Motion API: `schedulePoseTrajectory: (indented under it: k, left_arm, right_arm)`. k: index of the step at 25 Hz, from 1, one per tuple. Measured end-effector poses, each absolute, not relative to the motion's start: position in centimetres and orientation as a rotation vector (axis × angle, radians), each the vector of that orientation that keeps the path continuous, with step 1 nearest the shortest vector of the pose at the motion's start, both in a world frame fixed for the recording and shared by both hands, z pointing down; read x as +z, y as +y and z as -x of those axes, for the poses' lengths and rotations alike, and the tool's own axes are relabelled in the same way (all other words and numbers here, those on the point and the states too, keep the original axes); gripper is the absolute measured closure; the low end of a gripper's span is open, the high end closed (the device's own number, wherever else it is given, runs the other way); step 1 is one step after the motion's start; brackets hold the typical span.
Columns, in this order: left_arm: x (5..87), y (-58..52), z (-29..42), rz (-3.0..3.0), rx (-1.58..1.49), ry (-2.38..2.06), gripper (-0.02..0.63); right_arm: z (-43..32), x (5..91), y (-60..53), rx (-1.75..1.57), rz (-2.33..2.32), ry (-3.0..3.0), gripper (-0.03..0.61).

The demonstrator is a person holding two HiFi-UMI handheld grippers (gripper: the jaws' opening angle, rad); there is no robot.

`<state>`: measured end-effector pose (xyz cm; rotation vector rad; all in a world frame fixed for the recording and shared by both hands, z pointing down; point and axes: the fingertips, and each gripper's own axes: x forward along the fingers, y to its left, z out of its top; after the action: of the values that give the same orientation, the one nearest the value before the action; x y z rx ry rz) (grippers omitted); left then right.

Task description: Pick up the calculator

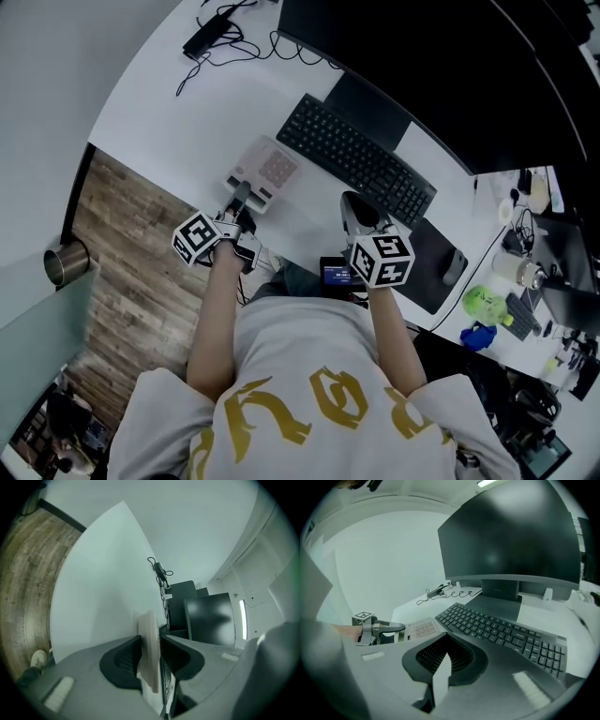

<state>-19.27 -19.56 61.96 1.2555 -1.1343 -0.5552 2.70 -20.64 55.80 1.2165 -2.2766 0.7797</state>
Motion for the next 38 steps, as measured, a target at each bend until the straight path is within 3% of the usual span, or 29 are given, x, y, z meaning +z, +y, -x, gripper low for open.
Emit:
schedulePoseTrajectory:
  k: [12,38]
  left_arm:
    - [62.8,-19.6,18.8,-1.207,-0.532,-1.124,0.538]
    - [57.1,-18.5,17.3,-1.305,-0.653,-1.047,0.542]
  right_arm:
    - [-3.8,56.5,-21.3,0.819,-1.226,-2.275,0.552]
    - [-6.9,52.2,-20.4,0.724,-1.377,-2.265,0.552]
